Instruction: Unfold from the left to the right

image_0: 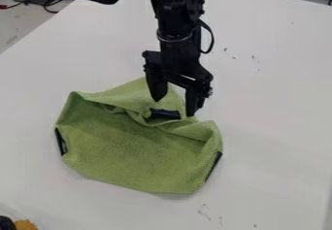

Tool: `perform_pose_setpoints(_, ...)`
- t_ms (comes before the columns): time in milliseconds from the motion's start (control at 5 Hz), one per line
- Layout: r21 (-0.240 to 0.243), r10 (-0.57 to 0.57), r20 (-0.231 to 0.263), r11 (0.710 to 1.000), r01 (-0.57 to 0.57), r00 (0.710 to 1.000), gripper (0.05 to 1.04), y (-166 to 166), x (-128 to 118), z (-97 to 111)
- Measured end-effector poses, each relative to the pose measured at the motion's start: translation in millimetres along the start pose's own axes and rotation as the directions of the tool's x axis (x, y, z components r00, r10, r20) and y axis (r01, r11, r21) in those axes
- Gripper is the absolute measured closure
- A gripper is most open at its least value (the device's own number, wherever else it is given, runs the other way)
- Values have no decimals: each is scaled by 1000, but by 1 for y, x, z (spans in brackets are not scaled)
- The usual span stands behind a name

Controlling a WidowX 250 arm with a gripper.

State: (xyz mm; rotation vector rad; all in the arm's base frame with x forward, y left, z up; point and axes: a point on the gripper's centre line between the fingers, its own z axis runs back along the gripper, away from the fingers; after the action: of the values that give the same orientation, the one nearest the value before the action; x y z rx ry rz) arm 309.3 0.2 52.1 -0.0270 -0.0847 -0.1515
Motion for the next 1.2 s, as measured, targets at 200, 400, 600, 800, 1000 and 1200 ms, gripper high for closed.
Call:
perform_pose_setpoints(200,-3,-10,-16,1000,10,1000,84,7,-2,0)
perform_pose_setpoints(400,15,21,-28,1000,-21,999,84,13,-12,-7)
perform_pose_setpoints(600,42,49,-7,998,-49,999,84,18,-21,-1)
perform_pose_setpoints(800,49,71,-12,996,-70,997,84,22,-27,-4)
perform_pose_setpoints(1000,50,71,-11,996,-70,997,84,23,-27,-4)
perform_pose_setpoints(1200,56,81,-10,995,-80,997,84,24,-27,-4)
